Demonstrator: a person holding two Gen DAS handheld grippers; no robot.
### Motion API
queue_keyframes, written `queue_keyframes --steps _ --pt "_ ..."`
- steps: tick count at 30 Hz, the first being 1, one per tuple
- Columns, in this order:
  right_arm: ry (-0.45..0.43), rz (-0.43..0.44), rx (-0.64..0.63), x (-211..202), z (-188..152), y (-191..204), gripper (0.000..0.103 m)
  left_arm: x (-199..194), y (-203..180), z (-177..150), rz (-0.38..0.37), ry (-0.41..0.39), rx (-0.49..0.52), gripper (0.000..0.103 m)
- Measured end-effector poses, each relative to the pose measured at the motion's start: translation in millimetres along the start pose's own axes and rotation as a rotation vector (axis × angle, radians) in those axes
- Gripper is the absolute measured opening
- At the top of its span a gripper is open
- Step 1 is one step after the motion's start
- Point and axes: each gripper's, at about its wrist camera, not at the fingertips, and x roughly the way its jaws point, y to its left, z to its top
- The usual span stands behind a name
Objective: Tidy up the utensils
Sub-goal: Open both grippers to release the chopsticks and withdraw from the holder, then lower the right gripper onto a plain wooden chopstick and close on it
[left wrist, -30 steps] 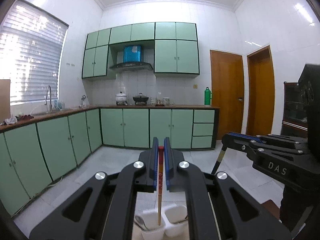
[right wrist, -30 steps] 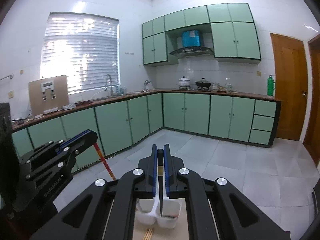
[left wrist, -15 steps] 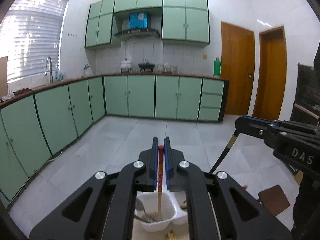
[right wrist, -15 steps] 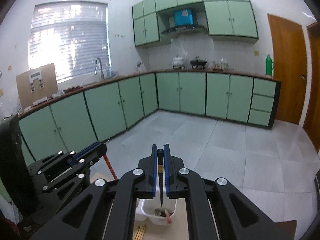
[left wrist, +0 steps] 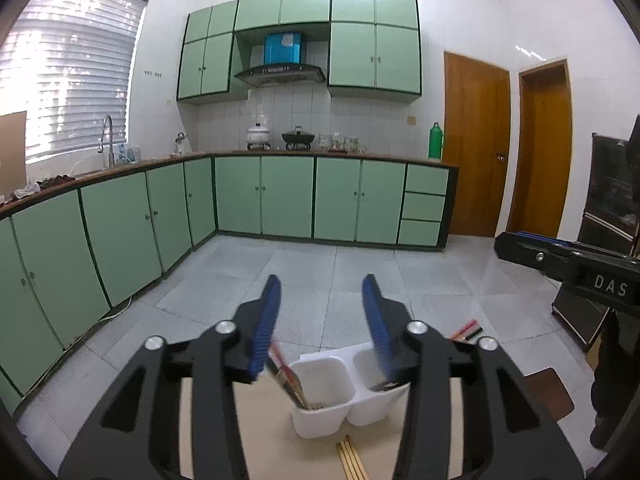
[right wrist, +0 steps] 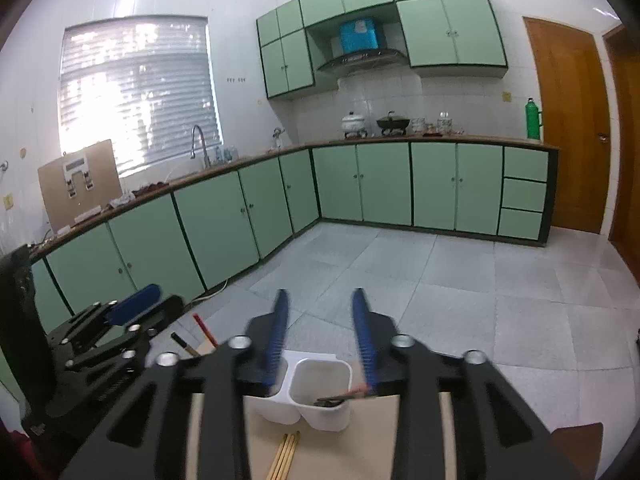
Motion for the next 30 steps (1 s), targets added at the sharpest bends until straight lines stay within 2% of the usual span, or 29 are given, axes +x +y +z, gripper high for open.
queue_keyframes --steps 4,8,14,17,26,30 --pt "-0.020 -0.016 0.002 -30 -19 2 0.059 -37 7 -14 0.012 -0.013 -0.041 0.063" --pt "-0.023 -0.039 -0.014 -59 -55 7 0.075 -68 11 -40 0.017 -0.005 -0.067 0.069" --pt "0.020 -0.065 -0.010 -85 -115 17 0.093 -103 12 -95 0.051 0.055 -0.056 0.076" --pt "0.039 -0.078 -0.016 -93 -140 24 0.097 -114 12 -122 0.070 0.092 -0.048 0.080" --pt "0.140 -0.087 0.016 -87 -201 45 0.097 -121 12 -194 0.099 0.235 -0.010 0.080" --pt "0.191 -0.103 0.007 -79 -226 49 0.097 -121 15 -210 0.103 0.271 -0.010 0.080"
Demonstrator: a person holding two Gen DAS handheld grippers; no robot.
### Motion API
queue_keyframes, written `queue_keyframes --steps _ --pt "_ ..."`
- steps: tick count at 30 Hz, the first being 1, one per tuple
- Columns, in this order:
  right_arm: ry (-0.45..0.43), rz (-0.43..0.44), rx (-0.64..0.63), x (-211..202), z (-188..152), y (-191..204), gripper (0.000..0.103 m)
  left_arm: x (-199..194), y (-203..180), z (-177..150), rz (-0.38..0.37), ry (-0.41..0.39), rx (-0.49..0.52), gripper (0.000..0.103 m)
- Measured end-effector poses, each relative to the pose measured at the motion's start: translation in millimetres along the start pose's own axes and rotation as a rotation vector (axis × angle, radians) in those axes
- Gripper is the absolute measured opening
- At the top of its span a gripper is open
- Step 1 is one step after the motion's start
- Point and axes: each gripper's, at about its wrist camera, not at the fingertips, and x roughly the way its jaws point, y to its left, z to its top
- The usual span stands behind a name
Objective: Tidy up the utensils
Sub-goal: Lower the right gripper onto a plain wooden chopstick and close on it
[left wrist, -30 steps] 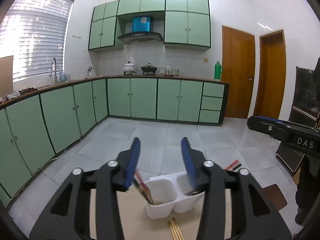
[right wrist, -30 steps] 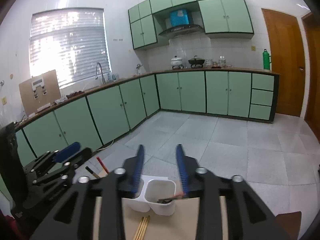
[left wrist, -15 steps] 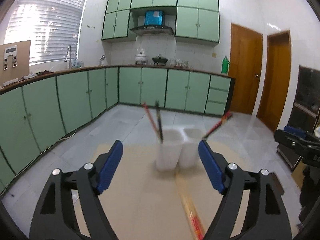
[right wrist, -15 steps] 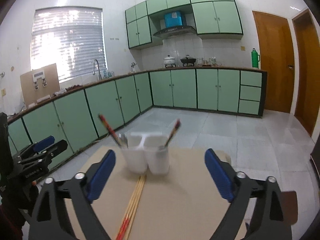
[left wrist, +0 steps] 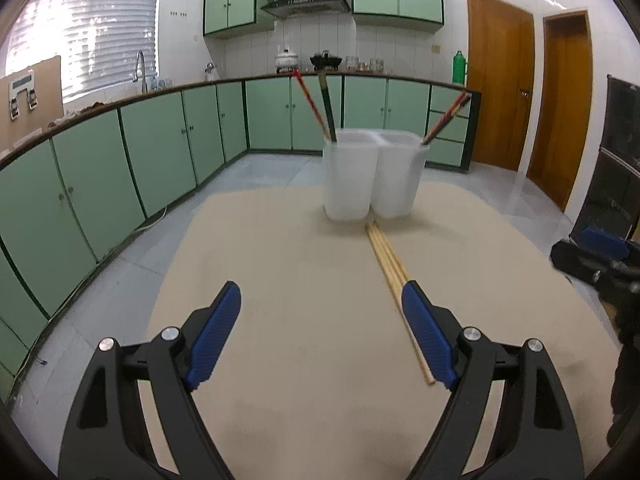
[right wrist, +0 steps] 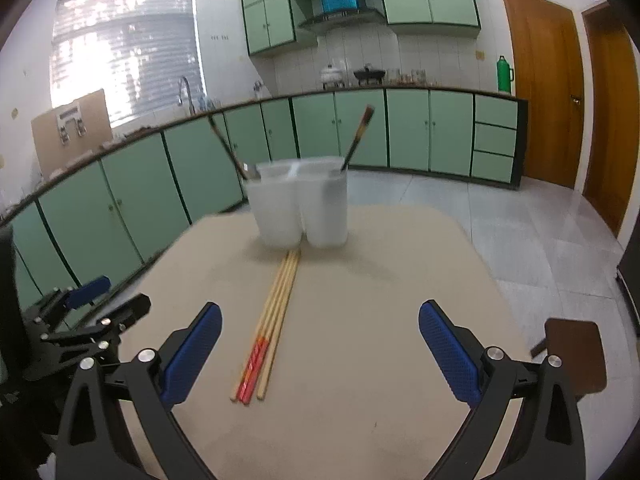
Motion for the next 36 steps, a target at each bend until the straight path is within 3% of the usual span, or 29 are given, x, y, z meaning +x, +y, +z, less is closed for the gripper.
queue_keyframes --steps 12,18,23,36 --pt "0.120 0.003 -0.022 32 -36 16 0.087 9 14 -26 0.036 0.082 0.004 0.080" --pt "0.186 0.009 -0.040 45 -50 28 0.070 13 22 -34 0.056 0.119 -0.007 0.080" --pt "0.232 0.018 -0.046 54 -56 34 0.049 13 27 -36 0.065 0.128 -0.020 0.081" --pt "0.287 0.013 -0.067 68 -57 43 0.034 15 31 -35 0.062 0.131 -0.041 0.081"
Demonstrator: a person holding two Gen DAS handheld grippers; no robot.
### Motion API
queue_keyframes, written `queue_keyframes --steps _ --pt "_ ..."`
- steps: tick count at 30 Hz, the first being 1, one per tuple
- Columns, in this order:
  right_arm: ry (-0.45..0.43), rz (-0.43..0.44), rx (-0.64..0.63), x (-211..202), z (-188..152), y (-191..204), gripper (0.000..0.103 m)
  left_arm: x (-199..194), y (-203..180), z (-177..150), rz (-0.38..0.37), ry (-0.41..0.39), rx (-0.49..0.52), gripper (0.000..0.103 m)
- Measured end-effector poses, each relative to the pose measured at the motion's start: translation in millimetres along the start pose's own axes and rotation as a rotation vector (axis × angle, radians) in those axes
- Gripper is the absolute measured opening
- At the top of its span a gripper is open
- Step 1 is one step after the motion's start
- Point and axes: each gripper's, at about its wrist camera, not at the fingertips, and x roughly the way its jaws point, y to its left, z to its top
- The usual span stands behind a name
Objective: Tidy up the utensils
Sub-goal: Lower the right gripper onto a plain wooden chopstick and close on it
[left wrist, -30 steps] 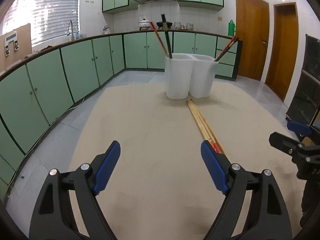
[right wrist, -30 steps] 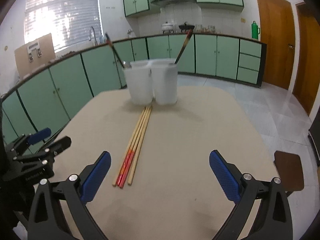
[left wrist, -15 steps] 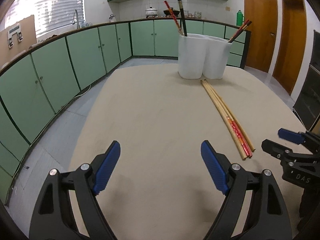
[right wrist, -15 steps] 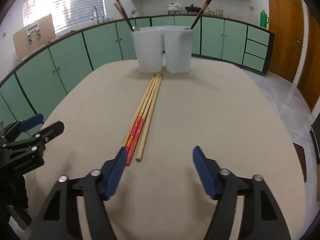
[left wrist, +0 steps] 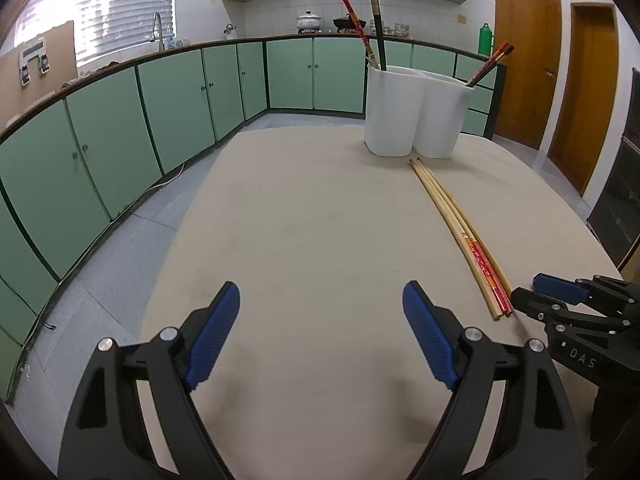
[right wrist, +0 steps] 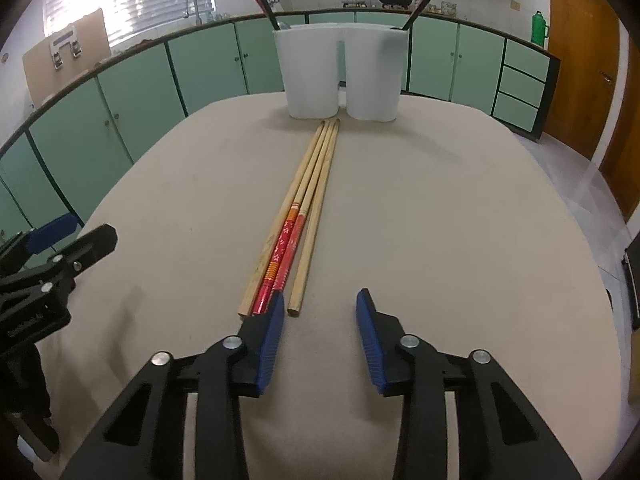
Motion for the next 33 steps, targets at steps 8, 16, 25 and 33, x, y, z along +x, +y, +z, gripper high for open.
queue_keyframes --steps 8,16,25,33 --pt "0.006 -0.014 -0.021 4 3 4 0.029 3 3 0 -0.002 0.007 -0.013 0.082" --pt "0.010 0.003 -0.052 7 5 9 0.009 4 0 1 -0.005 0.013 -0.005 0.082" --pt "-0.008 0.023 -0.005 -2 0 -3 0.008 6 -19 -3 -0.036 0.031 0.019 0.082" --pt "-0.025 0.011 0.040 -17 -8 -24 0.007 9 -46 -7 -0.087 0.054 0.038 0.082"
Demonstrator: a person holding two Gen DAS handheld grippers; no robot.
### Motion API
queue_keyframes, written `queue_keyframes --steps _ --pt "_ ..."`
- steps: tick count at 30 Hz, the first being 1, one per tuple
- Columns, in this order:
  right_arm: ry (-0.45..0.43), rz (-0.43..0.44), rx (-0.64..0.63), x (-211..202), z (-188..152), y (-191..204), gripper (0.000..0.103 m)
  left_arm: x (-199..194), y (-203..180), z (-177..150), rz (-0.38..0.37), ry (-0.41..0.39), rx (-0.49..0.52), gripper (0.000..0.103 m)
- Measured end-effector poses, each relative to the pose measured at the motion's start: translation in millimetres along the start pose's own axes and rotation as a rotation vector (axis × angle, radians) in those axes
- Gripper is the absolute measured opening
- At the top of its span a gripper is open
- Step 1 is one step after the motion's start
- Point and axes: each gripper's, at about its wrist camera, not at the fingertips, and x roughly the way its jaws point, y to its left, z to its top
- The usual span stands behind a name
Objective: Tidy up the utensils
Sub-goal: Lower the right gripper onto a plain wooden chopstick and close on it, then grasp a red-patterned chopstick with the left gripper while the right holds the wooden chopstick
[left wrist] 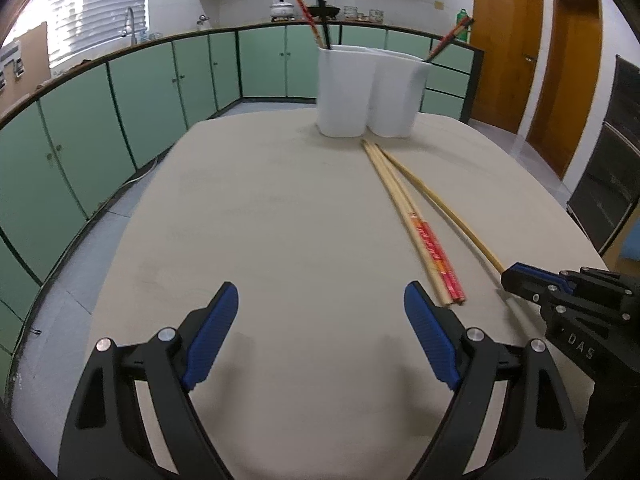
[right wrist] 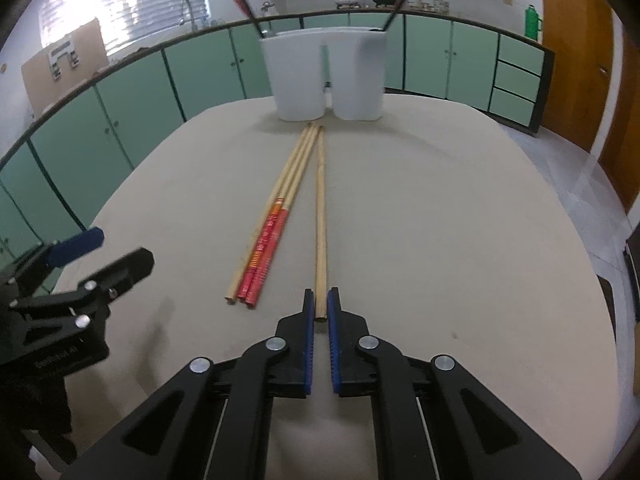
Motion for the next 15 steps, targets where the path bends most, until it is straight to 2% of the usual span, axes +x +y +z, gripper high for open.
queue_keyframes --steps 7,15 --pt "0.001 -0.026 0.023 -3 -4 -19 0.007 8 -23 -1 -0.038 0.028 0.023 0.082" --pt "0.004 -0.026 0.036 -2 -6 -27 0.007 22 -37 1 -0.035 0.083 0.046 0.082"
